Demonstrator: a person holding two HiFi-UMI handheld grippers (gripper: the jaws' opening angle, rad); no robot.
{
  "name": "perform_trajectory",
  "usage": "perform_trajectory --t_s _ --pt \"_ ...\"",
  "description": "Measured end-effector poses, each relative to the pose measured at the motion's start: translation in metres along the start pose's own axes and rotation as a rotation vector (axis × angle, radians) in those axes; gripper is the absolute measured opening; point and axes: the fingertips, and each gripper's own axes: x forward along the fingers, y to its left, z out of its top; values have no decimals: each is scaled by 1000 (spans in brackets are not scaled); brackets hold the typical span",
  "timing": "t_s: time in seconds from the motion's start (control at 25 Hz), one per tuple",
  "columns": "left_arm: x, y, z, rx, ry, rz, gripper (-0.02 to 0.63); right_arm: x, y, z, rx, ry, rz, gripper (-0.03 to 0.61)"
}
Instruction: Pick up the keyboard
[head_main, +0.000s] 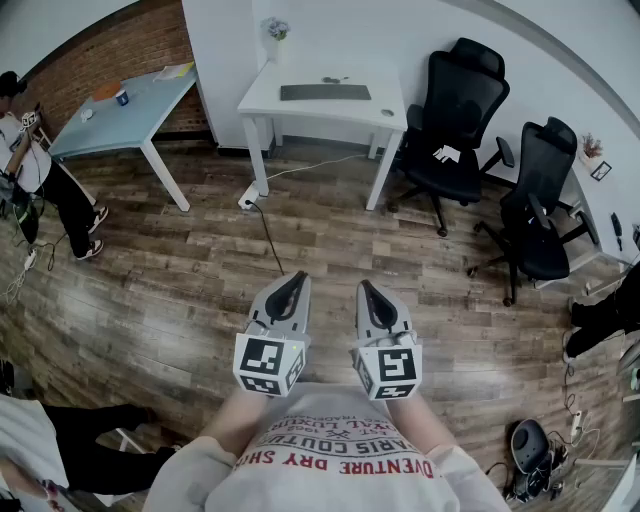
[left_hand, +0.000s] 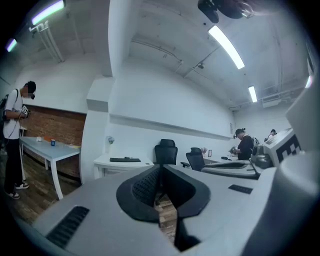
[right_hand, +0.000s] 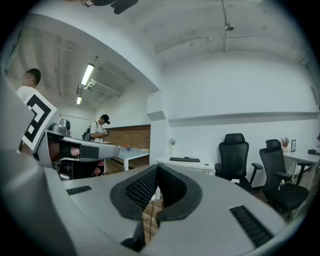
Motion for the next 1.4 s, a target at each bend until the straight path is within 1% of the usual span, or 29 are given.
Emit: perform_trajectory --t_s 0.28,0.44,0.68,0.84,0.96,1.12,1.24,1.4 --pt "6 8 -1 -2 5 5 35 8 -2 -3 1 7 -5 25" --pt "9 12 -4 -10 9 3 35 13 -5 -4 30 -2 -23 25" --pt "17 18 -15 -55 21 -13 35 26 -9 -10 12 15 -32 25" --pt "31 26 -23 -75 38 15 35 39 -21 -21 35 50 -19 25" --pt "53 38 -27 -84 47 47 35 61 -36 -26 37 54 -7 25" --pt "93 50 -26 -68 62 99 35 97 -64 -33 57 64 22 25" --pt "129 58 -18 -54 61 126 35 132 -90 -29 62 63 50 25" --pt "186 69 -4 -51 58 166 35 181 -130 -15 43 51 92 25"
